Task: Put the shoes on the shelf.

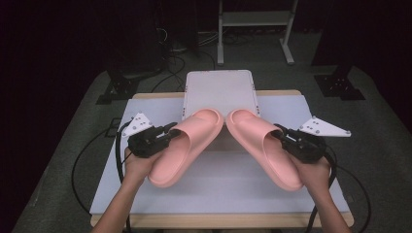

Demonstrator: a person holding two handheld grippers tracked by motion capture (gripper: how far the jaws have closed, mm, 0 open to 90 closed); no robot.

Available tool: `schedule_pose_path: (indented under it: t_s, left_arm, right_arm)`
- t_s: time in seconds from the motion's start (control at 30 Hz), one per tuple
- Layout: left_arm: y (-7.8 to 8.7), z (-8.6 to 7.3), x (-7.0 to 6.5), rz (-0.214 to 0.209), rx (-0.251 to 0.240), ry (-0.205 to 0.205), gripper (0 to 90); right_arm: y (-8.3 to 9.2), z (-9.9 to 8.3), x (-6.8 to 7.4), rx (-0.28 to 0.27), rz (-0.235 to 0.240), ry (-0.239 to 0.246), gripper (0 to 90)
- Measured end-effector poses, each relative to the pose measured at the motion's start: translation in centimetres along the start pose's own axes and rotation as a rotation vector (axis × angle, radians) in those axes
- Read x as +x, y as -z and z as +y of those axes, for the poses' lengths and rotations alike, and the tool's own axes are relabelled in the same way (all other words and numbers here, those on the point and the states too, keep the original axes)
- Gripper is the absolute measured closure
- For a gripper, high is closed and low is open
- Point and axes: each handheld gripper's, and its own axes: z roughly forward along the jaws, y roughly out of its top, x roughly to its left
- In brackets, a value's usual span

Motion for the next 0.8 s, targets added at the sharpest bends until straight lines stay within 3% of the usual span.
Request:
schedule_pose_path:
  t_s: [0.23, 0.8]
  left_arm:
    - [-0.1, 1.0, 0.4, 0.005, -0.007, -0.017, 73.6]
    - [-1.4, 2.6, 2.0, 0.028, -0.001, -0.009, 73.6]
  right_arm:
    - [-0.6, 1.1, 0.1, 0.001, 0.000, 0.020, 79.2]
    - [-2.3, 3.0, -0.7, 0.005, -0.015, -0.001, 78.9]
